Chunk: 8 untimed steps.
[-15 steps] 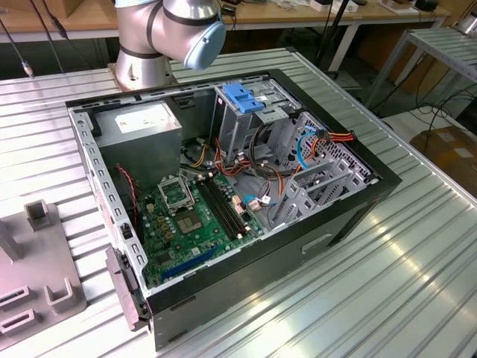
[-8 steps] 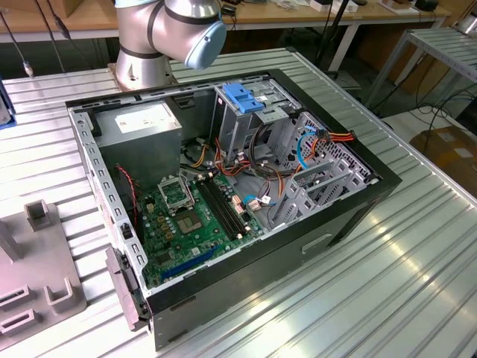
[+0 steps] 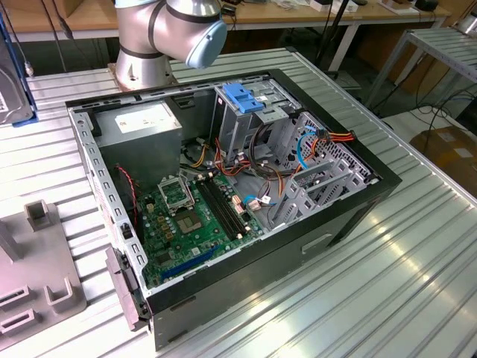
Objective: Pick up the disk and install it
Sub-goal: 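Pick up the disk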
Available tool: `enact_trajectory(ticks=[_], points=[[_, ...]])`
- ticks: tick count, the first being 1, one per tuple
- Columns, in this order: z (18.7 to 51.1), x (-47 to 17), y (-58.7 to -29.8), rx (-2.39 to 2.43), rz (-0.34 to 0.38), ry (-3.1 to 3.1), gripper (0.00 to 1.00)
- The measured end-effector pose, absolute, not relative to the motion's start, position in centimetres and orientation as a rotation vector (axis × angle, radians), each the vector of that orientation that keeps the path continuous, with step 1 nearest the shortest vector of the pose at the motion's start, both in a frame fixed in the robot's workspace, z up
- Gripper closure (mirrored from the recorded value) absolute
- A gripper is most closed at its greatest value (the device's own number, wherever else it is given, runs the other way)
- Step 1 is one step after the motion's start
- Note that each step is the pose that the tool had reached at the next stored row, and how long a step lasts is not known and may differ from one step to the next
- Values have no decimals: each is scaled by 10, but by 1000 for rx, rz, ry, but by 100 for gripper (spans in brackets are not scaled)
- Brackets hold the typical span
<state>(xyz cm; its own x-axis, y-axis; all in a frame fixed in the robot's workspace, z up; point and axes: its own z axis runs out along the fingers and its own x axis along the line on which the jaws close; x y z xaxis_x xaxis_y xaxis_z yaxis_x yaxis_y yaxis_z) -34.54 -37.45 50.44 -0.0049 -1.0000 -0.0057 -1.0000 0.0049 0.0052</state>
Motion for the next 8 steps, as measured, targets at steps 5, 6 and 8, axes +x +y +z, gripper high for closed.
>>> enact_trajectory(ticks=[5,6,8], points=[[505,-330,-375,-2216,12,2227,63],[504,-328,-375,-2216,12,2227,63],[504,-319,-375,-2216,12,2227,63]])
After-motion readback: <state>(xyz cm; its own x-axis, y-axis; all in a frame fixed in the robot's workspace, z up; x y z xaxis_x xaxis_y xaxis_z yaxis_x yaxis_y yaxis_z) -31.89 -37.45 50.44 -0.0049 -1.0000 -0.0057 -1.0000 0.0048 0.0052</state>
